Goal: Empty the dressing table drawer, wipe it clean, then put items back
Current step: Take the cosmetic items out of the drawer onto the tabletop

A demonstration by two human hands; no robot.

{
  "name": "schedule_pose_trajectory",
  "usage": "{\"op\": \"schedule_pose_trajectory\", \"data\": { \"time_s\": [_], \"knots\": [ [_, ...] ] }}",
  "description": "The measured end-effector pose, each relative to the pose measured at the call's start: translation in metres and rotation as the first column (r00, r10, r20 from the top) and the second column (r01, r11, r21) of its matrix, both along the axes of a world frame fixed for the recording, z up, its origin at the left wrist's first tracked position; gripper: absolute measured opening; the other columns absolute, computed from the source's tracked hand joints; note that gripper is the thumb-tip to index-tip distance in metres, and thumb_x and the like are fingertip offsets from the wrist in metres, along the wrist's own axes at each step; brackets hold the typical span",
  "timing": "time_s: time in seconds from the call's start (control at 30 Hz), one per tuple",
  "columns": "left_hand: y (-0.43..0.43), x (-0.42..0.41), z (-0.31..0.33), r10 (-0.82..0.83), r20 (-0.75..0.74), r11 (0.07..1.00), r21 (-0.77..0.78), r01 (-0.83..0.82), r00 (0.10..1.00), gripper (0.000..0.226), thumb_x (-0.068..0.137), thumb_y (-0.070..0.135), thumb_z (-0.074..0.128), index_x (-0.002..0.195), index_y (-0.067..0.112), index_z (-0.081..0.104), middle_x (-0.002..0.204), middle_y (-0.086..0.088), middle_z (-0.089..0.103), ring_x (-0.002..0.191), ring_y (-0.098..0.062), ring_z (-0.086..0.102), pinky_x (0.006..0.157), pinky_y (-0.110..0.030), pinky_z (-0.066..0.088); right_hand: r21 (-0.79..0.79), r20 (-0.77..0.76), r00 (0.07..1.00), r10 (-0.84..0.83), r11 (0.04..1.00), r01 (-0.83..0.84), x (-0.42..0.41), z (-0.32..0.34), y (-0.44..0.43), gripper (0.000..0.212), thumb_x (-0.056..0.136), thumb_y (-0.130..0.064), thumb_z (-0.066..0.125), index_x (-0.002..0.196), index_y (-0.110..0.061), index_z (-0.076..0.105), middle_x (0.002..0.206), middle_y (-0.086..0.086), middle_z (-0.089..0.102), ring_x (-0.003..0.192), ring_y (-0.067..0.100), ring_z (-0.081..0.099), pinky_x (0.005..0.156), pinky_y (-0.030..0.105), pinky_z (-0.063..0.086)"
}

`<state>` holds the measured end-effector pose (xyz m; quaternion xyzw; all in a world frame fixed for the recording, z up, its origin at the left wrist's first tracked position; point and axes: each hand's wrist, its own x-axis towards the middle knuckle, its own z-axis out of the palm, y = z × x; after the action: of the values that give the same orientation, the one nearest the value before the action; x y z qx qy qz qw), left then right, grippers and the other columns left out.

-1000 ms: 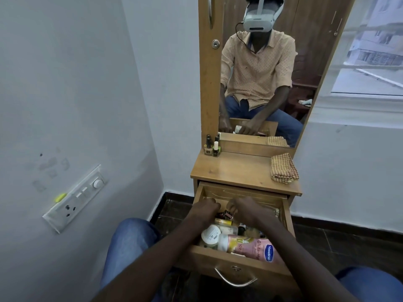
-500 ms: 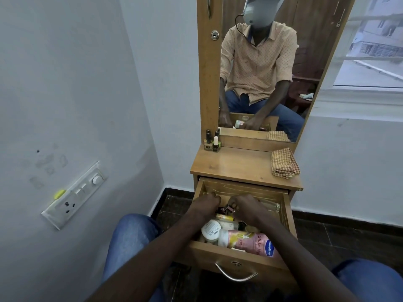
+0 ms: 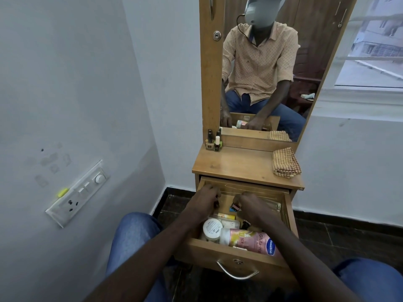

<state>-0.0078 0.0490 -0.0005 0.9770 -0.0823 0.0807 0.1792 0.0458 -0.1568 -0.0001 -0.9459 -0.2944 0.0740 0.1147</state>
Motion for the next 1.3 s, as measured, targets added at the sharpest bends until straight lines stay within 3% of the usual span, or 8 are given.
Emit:
{"op": "schedule_pose_trajectory", "data": {
  "time_s": [0.4, 0.47, 0.57, 0.7, 0.83, 1.0, 1.13, 1.3],
  "knots": [
    [-0.016, -0.001, -0.009, 0.067, -0.018, 0.991, -0.110, -0.069, 0.998, 0.026, 0.091, 0.004, 0.066, 0.115, 0.014, 0.066, 0.125, -0.007, 0.065, 0.110, -0.021, 0.062, 0.091, -0.038, 0.055, -0.014, 0.055, 0.998, 0.027, 1.000, -0.027, 0.000, -0.001, 0.008, 0.044, 0.094, -0.026, 0.074, 0.135, -0.019, 0.062, 0.134, 0.004, 0.062, 0.109, 0.018, 0.064, 0.088, 0.031, 0.058],
    [-0.015, -0.003, -0.013, 0.081, 0.003, 0.987, -0.139, -0.079, 0.997, 0.028, 0.091, 0.006, 0.068, 0.118, 0.015, 0.064, 0.123, -0.006, 0.066, 0.110, -0.020, 0.063, 0.091, -0.036, 0.055, 0.052, 0.096, 0.995, 0.019, 0.998, -0.024, -0.001, 0.000, 0.011, 0.039, 0.095, -0.028, 0.072, 0.133, -0.020, 0.063, 0.133, 0.001, 0.062, 0.110, 0.015, 0.064, 0.088, 0.029, 0.057],
    [-0.015, -0.005, -0.009, 0.117, 0.065, 0.968, -0.231, -0.099, 0.991, 0.026, 0.092, 0.010, 0.068, 0.115, 0.020, 0.062, 0.116, 0.000, 0.067, 0.104, -0.012, 0.061, 0.084, -0.026, 0.052, 0.181, 0.195, 0.980, -0.027, 0.983, -0.009, -0.005, 0.008, 0.016, 0.018, 0.098, -0.028, 0.067, 0.115, -0.022, 0.069, 0.110, -0.006, 0.064, 0.091, 0.011, 0.061, 0.072, 0.021, 0.049],
    [-0.011, 0.006, 0.018, 0.212, 0.163, 0.927, -0.347, -0.145, 0.964, 0.023, 0.093, 0.018, 0.065, 0.106, 0.031, 0.051, 0.103, 0.009, 0.063, 0.093, -0.009, 0.061, 0.076, -0.033, 0.058, 0.369, 0.283, 0.950, -0.130, 0.929, 0.017, -0.001, 0.025, 0.032, 0.012, 0.096, -0.025, 0.068, 0.107, -0.021, 0.070, 0.098, -0.004, 0.065, 0.076, 0.013, 0.058, 0.063, 0.029, 0.053],
    [-0.002, 0.027, 0.054, 0.315, 0.248, 0.867, -0.468, -0.172, 0.916, 0.027, 0.093, 0.021, 0.068, 0.113, 0.028, 0.052, 0.108, 0.005, 0.067, 0.096, -0.011, 0.066, 0.079, -0.029, 0.060, 0.532, 0.254, 0.945, -0.207, 0.846, 0.042, 0.014, 0.045, 0.058, 0.028, 0.095, -0.023, 0.073, 0.122, -0.015, 0.071, 0.108, 0.002, 0.070, 0.085, 0.012, 0.062, 0.070, 0.025, 0.053],
    [0.016, 0.060, 0.076, 0.379, 0.242, 0.780, -0.603, -0.167, 0.893, 0.036, 0.092, 0.012, 0.075, 0.123, 0.018, 0.056, 0.113, 0.004, 0.070, 0.099, -0.007, 0.067, 0.074, -0.005, 0.051, 0.604, 0.198, 0.945, -0.261, 0.791, 0.092, 0.043, 0.062, 0.093, 0.025, 0.095, -0.028, 0.075, 0.117, -0.017, 0.074, 0.106, 0.000, 0.073, 0.086, 0.011, 0.063, 0.069, 0.027, 0.056],
    [0.030, 0.085, 0.072, 0.378, 0.212, 0.738, -0.656, -0.156, 0.901, 0.035, 0.092, 0.011, 0.076, 0.122, 0.016, 0.059, 0.115, 0.003, 0.072, 0.101, -0.007, 0.070, 0.084, -0.016, 0.058, 0.639, 0.106, 0.934, -0.342, 0.743, 0.200, 0.065, 0.060, 0.114, 0.018, 0.094, -0.027, 0.074, 0.110, -0.019, 0.075, 0.100, -0.001, 0.074, 0.080, 0.010, 0.065, 0.066, 0.032, 0.059],
    [0.044, 0.108, 0.056, 0.344, 0.155, 0.752, -0.636, -0.173, 0.926, 0.036, 0.094, 0.011, 0.074, 0.126, 0.015, 0.058, 0.120, 0.002, 0.071, 0.106, -0.009, 0.068, 0.084, -0.008, 0.051, 0.642, 0.056, 0.914, -0.401, 0.716, 0.275, 0.079, 0.047, 0.125, 0.012, 0.094, -0.021, 0.074, 0.106, -0.018, 0.075, 0.093, 0.000, 0.074, 0.077, 0.011, 0.066, 0.065, 0.035, 0.060]
  ]
}}
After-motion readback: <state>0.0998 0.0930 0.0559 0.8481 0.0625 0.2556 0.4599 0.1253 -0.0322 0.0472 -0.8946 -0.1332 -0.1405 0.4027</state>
